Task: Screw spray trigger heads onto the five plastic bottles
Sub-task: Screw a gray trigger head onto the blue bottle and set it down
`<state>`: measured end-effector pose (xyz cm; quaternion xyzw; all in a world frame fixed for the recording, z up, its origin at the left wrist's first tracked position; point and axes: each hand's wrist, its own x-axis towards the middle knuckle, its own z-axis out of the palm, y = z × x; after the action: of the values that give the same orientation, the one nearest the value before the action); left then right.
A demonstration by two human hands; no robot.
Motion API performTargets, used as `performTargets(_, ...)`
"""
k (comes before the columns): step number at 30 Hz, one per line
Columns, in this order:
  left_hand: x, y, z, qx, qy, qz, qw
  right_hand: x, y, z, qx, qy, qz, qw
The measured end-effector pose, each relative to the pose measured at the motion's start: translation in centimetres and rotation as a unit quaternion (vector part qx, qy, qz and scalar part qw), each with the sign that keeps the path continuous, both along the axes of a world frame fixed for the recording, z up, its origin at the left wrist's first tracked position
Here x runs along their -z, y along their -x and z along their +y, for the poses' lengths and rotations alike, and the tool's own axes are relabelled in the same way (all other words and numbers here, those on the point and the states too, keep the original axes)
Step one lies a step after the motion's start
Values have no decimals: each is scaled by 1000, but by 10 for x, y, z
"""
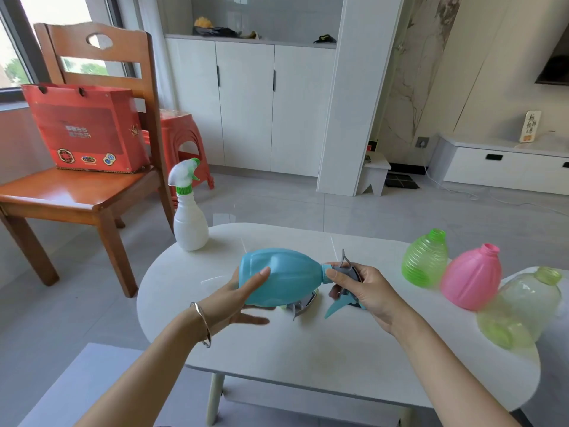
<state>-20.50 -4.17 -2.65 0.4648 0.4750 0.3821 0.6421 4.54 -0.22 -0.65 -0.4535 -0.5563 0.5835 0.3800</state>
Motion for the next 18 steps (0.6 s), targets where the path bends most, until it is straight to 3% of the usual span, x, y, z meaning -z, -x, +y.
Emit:
performTargets(4, 0, 1, 1, -39, -90, 29, 995, 1, 1, 0, 11, 12, 19, 1000)
performTargets(11, -2, 2, 0, -34, -152, 57, 986, -4, 1, 4, 3, 0, 34, 999)
performTargets(14, -2, 1, 0, -14, -92, 46, 995, -4, -3, 8, 4, 0, 25, 1000)
performTargets(18, 3, 8, 3, 53, 97, -61, 992, -4, -7, 10, 20, -52, -2, 998)
